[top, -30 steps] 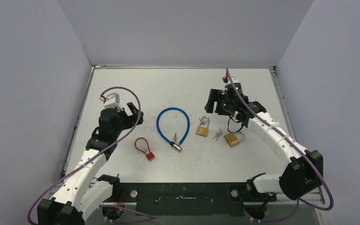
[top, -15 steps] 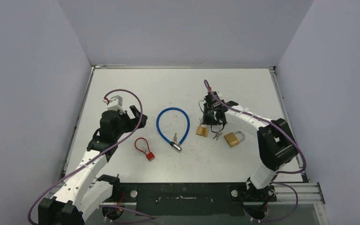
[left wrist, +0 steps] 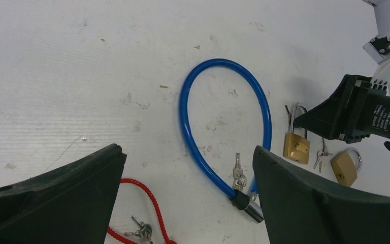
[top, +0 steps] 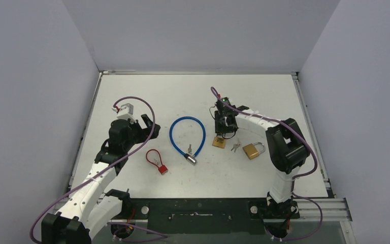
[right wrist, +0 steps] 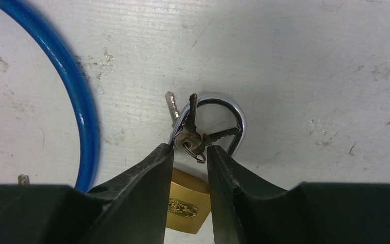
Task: Unlock with the key
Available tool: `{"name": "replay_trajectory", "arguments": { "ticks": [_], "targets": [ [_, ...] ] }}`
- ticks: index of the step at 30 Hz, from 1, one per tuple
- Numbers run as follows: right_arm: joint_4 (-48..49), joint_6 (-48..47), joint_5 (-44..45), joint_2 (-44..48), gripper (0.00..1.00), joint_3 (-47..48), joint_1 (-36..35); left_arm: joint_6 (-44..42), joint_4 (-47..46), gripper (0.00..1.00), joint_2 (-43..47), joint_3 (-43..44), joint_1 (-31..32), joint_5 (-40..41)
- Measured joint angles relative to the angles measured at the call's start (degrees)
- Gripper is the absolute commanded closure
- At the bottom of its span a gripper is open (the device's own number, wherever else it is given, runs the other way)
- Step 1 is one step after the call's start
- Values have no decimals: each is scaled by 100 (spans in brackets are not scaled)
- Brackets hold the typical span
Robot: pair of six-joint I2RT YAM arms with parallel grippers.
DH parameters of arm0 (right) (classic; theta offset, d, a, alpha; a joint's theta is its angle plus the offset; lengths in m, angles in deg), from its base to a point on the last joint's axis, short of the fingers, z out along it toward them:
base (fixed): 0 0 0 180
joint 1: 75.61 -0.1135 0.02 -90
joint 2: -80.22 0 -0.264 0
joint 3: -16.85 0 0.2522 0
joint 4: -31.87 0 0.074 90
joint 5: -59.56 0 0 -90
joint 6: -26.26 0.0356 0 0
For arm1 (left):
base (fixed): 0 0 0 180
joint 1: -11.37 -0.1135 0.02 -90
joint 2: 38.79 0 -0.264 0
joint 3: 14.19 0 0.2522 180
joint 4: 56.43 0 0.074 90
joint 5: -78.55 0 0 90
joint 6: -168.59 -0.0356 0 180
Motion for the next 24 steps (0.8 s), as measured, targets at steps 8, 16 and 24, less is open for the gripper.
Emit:
{"name": "replay_trajectory", "arguments": {
  "ticks": [8,16,24],
  "targets": [
    [142,-83,-13,-190,66,70,2,0,-2,5,-48,0,7,0],
    [531,-76,-413,-208,74,50,107,0,-2,5,-83,0,9,0],
    [728,28,-706,-205,76,-101,358,2,0,5,-83,0,9,0]
  ]
}}
